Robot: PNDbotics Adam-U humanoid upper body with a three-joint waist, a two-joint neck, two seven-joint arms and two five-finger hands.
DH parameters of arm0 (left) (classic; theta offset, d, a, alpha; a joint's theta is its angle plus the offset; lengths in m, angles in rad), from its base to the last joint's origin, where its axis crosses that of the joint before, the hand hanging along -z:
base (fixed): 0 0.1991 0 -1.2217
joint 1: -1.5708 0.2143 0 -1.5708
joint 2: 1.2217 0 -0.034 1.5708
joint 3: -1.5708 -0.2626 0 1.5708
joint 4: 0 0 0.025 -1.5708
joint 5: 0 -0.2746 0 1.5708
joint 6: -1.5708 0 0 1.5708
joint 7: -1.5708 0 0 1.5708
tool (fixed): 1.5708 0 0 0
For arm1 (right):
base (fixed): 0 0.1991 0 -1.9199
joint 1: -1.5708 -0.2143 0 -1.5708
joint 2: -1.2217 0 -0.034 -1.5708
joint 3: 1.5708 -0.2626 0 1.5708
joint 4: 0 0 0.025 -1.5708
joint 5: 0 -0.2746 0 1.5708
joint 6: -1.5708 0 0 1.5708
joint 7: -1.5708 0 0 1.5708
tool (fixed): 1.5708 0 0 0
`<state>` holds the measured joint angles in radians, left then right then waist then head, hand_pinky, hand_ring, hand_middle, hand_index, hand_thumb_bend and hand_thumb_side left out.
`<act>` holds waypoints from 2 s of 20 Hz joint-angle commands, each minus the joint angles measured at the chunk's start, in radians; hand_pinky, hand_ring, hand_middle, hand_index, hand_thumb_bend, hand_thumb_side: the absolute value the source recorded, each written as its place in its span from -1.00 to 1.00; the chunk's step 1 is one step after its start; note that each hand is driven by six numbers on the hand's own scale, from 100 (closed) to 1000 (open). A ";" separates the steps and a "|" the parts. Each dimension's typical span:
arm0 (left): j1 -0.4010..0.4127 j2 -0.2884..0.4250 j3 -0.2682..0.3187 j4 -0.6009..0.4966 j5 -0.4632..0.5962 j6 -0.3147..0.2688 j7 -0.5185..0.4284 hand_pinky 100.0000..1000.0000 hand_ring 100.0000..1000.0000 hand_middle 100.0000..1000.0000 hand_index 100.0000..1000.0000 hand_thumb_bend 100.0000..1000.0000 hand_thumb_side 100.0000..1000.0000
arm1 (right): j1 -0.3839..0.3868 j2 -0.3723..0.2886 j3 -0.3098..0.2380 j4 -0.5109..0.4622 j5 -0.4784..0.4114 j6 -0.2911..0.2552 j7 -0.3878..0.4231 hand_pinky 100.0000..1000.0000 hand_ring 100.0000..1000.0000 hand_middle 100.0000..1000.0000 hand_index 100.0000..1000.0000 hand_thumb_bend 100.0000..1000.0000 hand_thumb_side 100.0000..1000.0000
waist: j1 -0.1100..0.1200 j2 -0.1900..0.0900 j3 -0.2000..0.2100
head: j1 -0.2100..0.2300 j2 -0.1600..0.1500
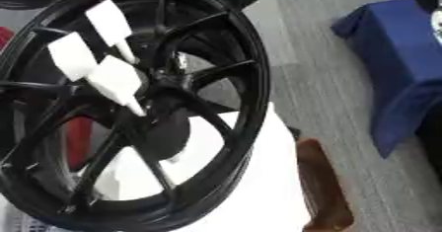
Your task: Pull the pin out of the wheel hub.
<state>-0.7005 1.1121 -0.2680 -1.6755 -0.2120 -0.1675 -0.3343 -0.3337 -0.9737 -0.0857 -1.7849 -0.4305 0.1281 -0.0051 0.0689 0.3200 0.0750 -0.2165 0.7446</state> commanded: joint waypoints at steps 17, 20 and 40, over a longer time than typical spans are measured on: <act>-0.250 -0.108 -0.111 0.014 0.034 0.213 -0.331 0.60 0.54 0.44 0.64 -0.02 0.30 | -0.008 -0.040 0.006 0.002 0.021 0.010 0.012 0.87 0.35 0.32 0.47 -0.96 -0.33 | 0.008 -0.038 0.012 | 0.012 -0.004; -0.282 -0.134 -0.121 0.010 0.033 0.250 -0.383 0.60 0.54 0.43 0.64 -0.02 0.30 | -0.009 -0.039 0.008 0.003 0.021 0.011 0.014 0.87 0.35 0.32 0.47 -0.96 -0.32 | 0.008 -0.040 0.012 | 0.017 -0.004; -0.404 -0.245 -0.206 0.011 0.045 0.416 -0.347 0.57 0.51 0.41 0.61 0.03 0.27 | -0.009 -0.031 0.020 0.013 0.027 0.015 0.025 0.87 0.35 0.33 0.48 -0.98 -0.29 | 0.017 -0.040 0.014 | 0.022 -0.009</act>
<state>-1.0908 0.8282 -0.4818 -1.6375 -0.1750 0.2259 -0.7011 -0.3333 -0.9736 -0.0586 -1.7687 -0.4117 0.1436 0.0168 0.0916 0.3010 0.0876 -0.1945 0.7379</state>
